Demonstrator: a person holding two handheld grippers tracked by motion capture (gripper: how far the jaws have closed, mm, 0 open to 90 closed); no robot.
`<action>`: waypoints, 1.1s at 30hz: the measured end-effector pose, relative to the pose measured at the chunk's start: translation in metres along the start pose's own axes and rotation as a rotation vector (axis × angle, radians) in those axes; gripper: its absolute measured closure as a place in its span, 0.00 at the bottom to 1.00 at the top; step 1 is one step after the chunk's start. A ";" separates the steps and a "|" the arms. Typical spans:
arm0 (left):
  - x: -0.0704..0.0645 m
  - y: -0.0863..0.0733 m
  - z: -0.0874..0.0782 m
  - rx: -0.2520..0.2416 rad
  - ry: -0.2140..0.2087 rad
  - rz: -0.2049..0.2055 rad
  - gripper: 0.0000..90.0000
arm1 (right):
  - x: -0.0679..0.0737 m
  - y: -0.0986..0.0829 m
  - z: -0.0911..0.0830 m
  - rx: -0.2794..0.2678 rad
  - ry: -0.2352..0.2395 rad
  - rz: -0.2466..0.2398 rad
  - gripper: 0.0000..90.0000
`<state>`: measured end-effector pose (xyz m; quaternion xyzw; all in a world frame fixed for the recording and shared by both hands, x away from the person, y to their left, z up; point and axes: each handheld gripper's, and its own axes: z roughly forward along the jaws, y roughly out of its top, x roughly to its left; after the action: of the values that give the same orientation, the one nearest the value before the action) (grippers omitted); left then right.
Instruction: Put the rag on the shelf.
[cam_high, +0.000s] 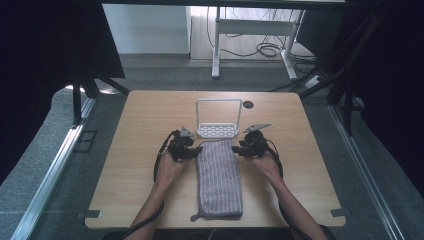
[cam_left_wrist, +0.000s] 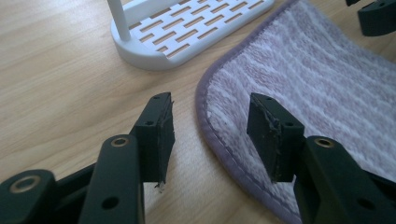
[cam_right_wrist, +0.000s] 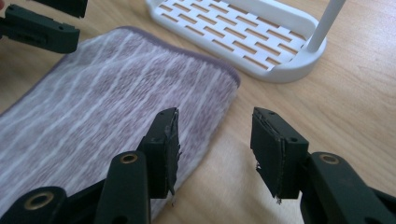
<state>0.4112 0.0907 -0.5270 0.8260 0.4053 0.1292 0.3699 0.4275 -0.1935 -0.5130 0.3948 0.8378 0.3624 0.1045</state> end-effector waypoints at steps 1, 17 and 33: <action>0.000 0.000 0.000 0.000 0.000 0.000 0.56 | 0.000 0.000 0.000 0.000 0.000 0.000 0.58; -0.004 -0.002 0.015 0.036 -0.005 0.015 0.62 | 0.000 0.001 0.026 0.025 -0.016 -0.023 0.75; -0.007 0.002 -0.001 0.005 -0.100 0.007 0.90 | 0.008 0.005 0.003 -0.005 0.045 -0.051 0.96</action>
<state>0.4072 0.0849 -0.5238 0.8337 0.3838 0.0879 0.3872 0.4264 -0.1834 -0.5108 0.3648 0.8487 0.3707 0.0957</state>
